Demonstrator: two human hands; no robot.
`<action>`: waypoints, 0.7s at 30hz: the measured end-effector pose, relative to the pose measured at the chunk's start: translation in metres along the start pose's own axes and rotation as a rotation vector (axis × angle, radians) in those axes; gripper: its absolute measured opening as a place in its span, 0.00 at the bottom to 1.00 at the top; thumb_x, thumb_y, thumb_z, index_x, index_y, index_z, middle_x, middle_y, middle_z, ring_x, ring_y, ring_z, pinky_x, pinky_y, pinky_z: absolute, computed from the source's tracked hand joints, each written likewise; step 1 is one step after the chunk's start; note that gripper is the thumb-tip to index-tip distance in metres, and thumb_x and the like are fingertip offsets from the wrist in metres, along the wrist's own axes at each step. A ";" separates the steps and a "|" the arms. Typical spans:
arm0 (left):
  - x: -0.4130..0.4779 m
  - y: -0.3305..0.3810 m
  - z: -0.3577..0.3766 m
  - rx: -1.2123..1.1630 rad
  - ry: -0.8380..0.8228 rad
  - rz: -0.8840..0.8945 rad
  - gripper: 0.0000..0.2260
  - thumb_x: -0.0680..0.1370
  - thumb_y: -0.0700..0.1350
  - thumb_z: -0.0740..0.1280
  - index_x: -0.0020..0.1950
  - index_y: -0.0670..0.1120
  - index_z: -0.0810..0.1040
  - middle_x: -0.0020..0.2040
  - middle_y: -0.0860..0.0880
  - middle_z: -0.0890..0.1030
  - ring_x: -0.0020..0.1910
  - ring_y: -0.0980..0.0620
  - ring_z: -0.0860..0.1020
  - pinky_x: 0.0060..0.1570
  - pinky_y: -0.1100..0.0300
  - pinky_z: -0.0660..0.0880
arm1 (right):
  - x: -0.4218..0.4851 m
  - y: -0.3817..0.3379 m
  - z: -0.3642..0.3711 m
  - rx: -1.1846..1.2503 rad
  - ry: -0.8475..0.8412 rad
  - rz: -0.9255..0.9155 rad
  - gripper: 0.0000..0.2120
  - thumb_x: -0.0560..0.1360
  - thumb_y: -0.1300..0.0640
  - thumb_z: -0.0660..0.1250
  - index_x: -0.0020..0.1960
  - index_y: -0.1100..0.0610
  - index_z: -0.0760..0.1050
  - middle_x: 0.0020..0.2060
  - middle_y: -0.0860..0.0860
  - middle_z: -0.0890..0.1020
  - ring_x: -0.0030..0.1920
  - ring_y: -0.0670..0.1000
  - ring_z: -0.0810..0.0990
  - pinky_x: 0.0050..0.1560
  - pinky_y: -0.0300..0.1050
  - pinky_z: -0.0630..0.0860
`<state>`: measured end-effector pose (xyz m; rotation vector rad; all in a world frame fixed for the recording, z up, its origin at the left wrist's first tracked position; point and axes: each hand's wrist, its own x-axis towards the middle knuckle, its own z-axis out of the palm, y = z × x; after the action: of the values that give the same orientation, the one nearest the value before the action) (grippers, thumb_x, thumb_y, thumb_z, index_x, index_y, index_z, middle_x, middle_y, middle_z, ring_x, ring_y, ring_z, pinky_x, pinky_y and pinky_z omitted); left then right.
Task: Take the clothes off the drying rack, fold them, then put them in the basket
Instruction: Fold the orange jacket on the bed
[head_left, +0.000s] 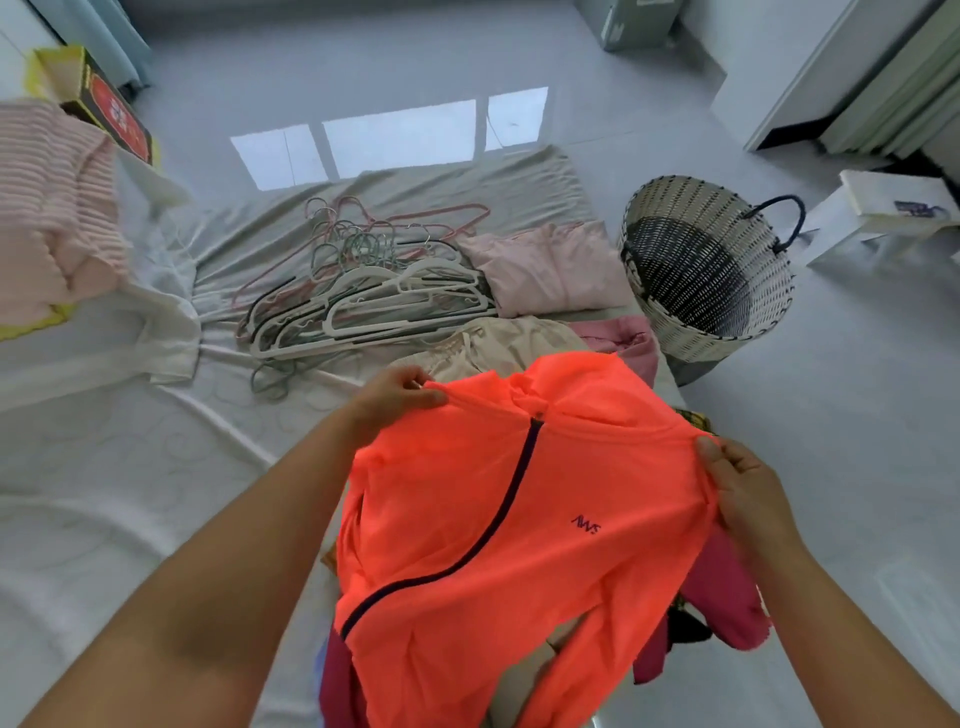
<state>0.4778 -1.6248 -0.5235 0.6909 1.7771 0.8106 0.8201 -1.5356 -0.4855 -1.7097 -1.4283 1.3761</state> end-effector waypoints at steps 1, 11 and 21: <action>-0.017 0.007 -0.009 -0.102 -0.017 -0.001 0.05 0.73 0.38 0.70 0.40 0.45 0.75 0.35 0.49 0.76 0.32 0.54 0.75 0.31 0.64 0.71 | -0.002 -0.008 -0.001 -0.019 -0.012 -0.041 0.08 0.79 0.55 0.62 0.43 0.50 0.78 0.32 0.42 0.77 0.34 0.42 0.72 0.34 0.30 0.70; -0.222 0.020 -0.016 -0.065 -0.094 -0.232 0.15 0.72 0.54 0.70 0.49 0.43 0.81 0.45 0.43 0.83 0.38 0.51 0.82 0.39 0.56 0.79 | -0.082 -0.113 -0.026 0.104 -0.330 -0.334 0.10 0.78 0.55 0.63 0.41 0.48 0.79 0.34 0.42 0.81 0.38 0.43 0.77 0.43 0.39 0.74; -0.431 0.053 -0.062 -0.166 0.518 0.346 0.24 0.51 0.59 0.77 0.35 0.46 0.74 0.29 0.53 0.73 0.30 0.57 0.72 0.33 0.61 0.66 | -0.190 -0.210 -0.043 0.094 -0.692 -0.524 0.05 0.75 0.57 0.67 0.44 0.54 0.82 0.42 0.54 0.84 0.43 0.52 0.80 0.47 0.45 0.76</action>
<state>0.5593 -1.9360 -0.2248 0.7315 2.0389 1.4599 0.7884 -1.6373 -0.2196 -0.7090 -1.9442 1.7460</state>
